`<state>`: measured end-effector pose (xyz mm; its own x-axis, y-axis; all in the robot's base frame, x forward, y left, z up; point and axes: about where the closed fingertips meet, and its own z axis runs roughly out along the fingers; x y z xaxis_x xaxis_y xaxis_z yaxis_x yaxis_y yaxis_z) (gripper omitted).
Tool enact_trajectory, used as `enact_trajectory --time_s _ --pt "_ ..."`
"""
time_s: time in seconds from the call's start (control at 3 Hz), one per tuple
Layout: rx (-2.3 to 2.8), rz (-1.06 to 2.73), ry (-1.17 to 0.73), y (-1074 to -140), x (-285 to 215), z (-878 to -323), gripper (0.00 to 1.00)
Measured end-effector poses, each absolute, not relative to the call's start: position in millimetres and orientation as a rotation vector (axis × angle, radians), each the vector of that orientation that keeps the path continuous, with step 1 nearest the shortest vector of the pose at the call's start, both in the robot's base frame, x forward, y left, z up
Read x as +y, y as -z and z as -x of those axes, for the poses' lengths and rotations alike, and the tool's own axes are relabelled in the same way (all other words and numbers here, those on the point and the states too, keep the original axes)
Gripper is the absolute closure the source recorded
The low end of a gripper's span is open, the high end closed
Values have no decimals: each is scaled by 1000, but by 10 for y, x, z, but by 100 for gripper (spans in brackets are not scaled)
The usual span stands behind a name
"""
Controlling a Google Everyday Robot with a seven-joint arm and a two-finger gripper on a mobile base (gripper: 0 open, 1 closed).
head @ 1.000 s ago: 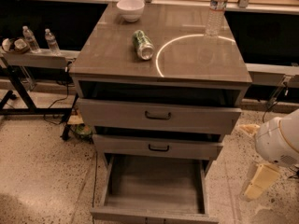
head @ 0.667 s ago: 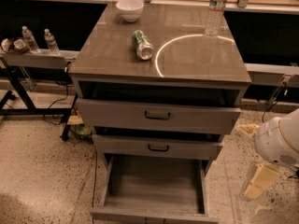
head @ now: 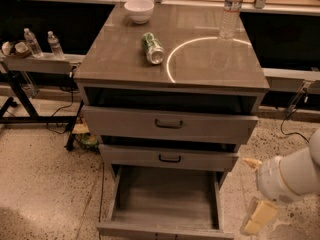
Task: Close bottom drawer
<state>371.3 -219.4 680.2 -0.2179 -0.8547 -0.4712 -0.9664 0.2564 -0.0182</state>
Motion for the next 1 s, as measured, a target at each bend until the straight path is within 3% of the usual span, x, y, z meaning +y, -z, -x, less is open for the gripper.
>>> enact_trajectory --time_s 1.0 --pt "2060 1548 -423 -5029 -1952 -3975 0"
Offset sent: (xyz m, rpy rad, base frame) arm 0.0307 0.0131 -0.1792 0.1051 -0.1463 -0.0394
